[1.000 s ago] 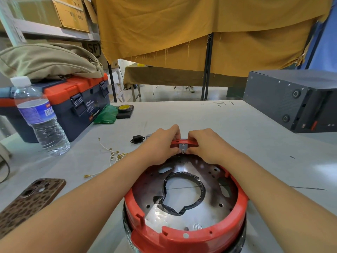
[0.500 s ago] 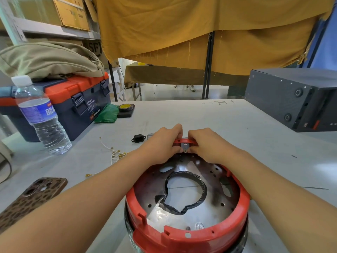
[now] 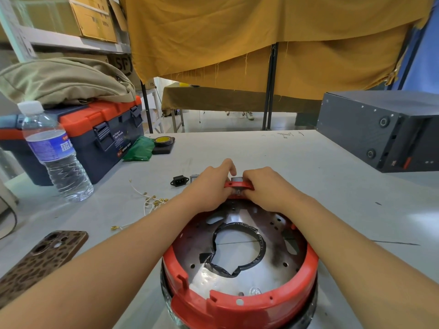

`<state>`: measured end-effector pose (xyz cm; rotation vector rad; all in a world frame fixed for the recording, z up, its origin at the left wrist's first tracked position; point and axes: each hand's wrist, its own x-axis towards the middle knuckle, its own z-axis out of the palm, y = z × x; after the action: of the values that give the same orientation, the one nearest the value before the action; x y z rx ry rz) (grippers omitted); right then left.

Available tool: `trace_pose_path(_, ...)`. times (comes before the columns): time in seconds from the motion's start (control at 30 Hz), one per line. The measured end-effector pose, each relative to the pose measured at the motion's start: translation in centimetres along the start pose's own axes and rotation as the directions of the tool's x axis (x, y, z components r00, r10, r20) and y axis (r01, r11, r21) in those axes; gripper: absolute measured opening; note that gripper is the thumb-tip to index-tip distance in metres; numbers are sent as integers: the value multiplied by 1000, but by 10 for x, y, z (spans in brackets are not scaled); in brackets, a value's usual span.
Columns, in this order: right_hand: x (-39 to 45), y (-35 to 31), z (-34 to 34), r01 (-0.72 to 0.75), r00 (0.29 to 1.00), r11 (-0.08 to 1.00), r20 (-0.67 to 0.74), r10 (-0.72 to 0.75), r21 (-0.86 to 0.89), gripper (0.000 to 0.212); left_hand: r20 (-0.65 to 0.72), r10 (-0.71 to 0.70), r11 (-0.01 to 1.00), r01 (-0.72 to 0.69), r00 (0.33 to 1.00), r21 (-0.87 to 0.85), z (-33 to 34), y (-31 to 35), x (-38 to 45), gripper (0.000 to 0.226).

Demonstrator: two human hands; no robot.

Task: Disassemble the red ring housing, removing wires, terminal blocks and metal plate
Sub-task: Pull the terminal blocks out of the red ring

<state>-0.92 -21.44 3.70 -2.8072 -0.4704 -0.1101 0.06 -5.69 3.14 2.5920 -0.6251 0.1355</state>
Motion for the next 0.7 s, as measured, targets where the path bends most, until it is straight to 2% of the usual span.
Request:
trace_pose_path(0.1,0,1,0,4,1000,998,-16,-3,66,31,4,-22,996,22,1000,-84,-4,0,0,39)
trace_pose_path(0.23,-2,0,0,31,999,995,-22,-29,93,20,-44,-70,970,58,997,-237,-9,-2,-1,44)
trace_pose_path(0.37,-4,0,-1,42,999,992,-11,-41,118,8,-83,-150,892,99,985,-440,-10,-4,1,27)
trace_pose_path(0.43,-5,0,-1,45,999,993,11,-46,107,25,-109,-182,869,108,977,-483,-10,-6,2,13)
trace_pose_path(0.53,-5,-1,-1,49,999,995,17,-51,85,29,-144,-202,866,108,969,-488,-8,-9,3,1)
trace_pose_path(0.6,-4,-1,-1,36,999,997,28,-37,62,32,-165,-209,867,105,964,-487,-8,-10,4,6)
trace_pose_path(0.7,-3,0,-1,34,998,998,41,-37,60,37,-174,-275,808,129,946,-574,-10,-12,5,22)
